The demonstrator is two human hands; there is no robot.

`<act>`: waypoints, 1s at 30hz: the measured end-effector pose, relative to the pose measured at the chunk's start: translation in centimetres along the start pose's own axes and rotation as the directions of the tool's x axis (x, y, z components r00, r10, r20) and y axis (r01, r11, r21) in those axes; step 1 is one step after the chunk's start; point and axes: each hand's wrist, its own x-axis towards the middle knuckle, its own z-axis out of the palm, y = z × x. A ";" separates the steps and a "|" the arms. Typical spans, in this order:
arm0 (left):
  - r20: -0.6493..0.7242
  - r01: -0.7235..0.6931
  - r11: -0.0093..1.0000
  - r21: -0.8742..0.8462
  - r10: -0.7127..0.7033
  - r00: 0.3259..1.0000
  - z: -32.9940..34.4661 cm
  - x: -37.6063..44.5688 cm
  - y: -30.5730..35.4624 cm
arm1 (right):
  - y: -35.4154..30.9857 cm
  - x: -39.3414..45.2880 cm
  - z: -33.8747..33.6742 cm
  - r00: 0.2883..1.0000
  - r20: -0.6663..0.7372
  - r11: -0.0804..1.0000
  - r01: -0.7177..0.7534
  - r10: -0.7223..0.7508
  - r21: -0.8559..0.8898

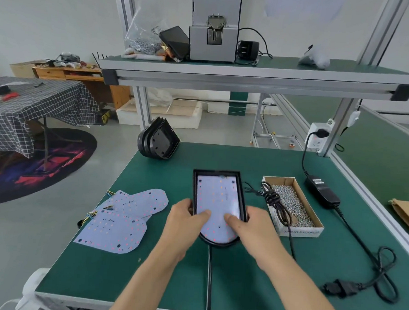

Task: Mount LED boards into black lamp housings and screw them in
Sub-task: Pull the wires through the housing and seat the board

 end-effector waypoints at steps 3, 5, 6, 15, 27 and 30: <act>0.001 0.082 0.996 0.033 -0.082 0.997 0.2 -0.2 -2.6 | 2.4 -0.8 1.2 0.998 0.005 0.995 -0.068 0.069 -0.076; -0.007 0.113 0.993 0.033 -0.113 0.994 0.3 -0.2 -3.6 | 3.1 -1.0 1.7 0.998 0.015 0.991 -0.057 0.060 -0.118; -0.012 0.122 0.992 0.034 -0.121 0.993 0.3 -0.3 -3.9 | 3.2 -1.1 1.8 0.999 0.014 0.989 -0.044 0.046 -0.142; -0.014 0.107 0.991 0.082 -0.106 0.994 -0.1 -0.3 -5.6 | 3.5 -1.4 2.1 0.998 -0.054 0.886 -0.058 0.038 -0.459; -0.085 0.116 0.958 0.262 -0.097 0.992 0.5 -0.1 -4.7 | 2.4 -2.8 2.8 0.993 -0.093 0.866 -0.113 0.076 -0.486; -0.110 0.096 0.951 0.294 -0.067 0.992 0.7 0.0 -5.0 | 2.1 -4.4 2.6 0.993 -0.119 0.706 -0.070 -0.020 -0.704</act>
